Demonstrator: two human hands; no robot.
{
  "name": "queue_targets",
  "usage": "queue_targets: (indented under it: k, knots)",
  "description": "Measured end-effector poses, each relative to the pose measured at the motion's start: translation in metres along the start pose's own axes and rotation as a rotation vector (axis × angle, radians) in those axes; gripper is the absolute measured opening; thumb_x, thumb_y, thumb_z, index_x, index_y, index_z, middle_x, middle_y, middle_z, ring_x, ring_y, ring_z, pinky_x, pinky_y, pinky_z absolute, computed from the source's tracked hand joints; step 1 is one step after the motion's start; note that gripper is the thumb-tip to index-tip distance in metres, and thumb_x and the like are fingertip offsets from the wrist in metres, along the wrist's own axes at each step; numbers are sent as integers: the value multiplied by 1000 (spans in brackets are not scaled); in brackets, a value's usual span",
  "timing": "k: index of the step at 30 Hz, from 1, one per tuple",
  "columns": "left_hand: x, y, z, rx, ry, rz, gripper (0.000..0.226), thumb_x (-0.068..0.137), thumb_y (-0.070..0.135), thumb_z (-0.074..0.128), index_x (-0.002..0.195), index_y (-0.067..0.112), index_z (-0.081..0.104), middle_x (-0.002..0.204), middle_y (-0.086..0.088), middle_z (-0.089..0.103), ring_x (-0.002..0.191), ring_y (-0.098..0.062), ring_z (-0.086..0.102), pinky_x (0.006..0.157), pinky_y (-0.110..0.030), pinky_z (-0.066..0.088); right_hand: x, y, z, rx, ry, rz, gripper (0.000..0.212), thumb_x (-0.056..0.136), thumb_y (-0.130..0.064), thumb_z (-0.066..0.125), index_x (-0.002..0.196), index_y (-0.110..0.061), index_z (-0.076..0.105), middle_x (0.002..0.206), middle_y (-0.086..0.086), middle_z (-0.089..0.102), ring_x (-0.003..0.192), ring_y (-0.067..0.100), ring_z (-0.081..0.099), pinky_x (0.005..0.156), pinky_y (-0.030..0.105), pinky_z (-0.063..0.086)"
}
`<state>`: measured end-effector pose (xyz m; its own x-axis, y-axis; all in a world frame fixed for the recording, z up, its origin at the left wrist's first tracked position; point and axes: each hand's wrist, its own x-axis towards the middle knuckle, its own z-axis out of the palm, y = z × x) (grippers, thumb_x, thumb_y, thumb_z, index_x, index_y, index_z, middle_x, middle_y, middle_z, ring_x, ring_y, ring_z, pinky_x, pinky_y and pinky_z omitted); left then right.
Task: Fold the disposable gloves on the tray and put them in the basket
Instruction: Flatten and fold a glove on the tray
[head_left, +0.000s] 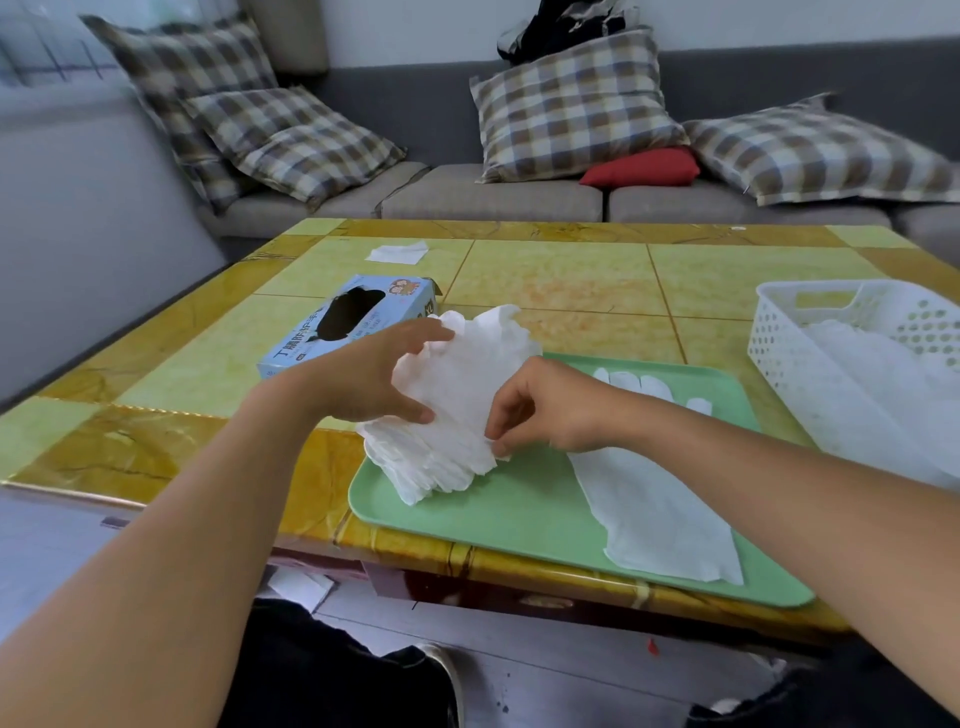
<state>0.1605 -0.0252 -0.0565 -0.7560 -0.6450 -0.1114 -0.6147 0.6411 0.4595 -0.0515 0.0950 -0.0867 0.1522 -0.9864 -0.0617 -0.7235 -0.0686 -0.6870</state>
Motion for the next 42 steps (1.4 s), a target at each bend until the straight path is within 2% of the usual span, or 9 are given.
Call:
queue_targets:
  k: [13,16,20,23,27,30,33,37,42]
  knots:
    - [-1,13,6,50,19,-51,106,81,28,84,157,43,13,160,11,29,143,-15,36,111,-39,34,-56,20,-66,397,-427,125,11,89,-6,71,99,-6,75,87,3,69,80,11,63,76,25,50]
    - [-1,16,4,75,5,-65,102,82,28,83,157,42,16,160,9,30,141,-17,38,109,-37,35,-71,19,-83,796,-292,23,19,74,-19,82,91,-11,77,92,6,70,88,20,65,86,29,52]
    - [-4,27,-7,122,-32,-88,99,78,22,83,155,39,23,160,10,26,145,-18,30,111,-38,34,-89,-7,-98,1160,62,-71,34,78,-19,45,67,-14,76,117,13,67,108,28,63,103,40,43]
    - [-9,58,-22,3,135,-30,85,75,42,84,148,40,41,159,16,28,142,-14,33,101,-32,36,-96,-16,-106,1288,139,-57,29,76,-20,49,63,-12,74,118,13,62,101,24,63,99,36,45]
    - [-9,128,-6,-599,79,223,83,68,69,74,140,34,54,139,21,56,125,0,55,103,-33,45,-98,-13,-107,1237,214,25,38,95,-16,37,84,-9,73,111,15,70,95,27,67,90,39,48]
    - [7,167,20,-890,94,258,43,82,41,79,115,15,70,108,3,76,96,-9,71,82,-28,54,-100,-11,-111,1138,267,97,37,95,-20,44,114,0,68,117,21,55,103,34,53,92,43,42]
    - [19,183,27,-1085,261,192,9,90,17,73,88,9,68,80,-3,73,69,-14,67,60,-25,54,-109,-9,-113,1087,330,148,65,91,-34,57,143,5,49,114,18,51,106,35,51,96,47,43]
    - [22,185,27,-1172,253,148,10,87,9,75,88,11,66,84,-10,73,74,-22,69,66,-34,60,-122,-7,-107,951,339,100,51,90,-24,70,136,-3,61,134,18,64,123,33,62,104,47,51]
    - [14,190,21,-1172,238,161,9,83,9,77,88,12,70,83,-8,75,71,-19,72,57,-26,57,-132,-9,-110,907,384,87,40,81,-18,73,119,-8,73,118,13,73,103,26,70,89,37,59]
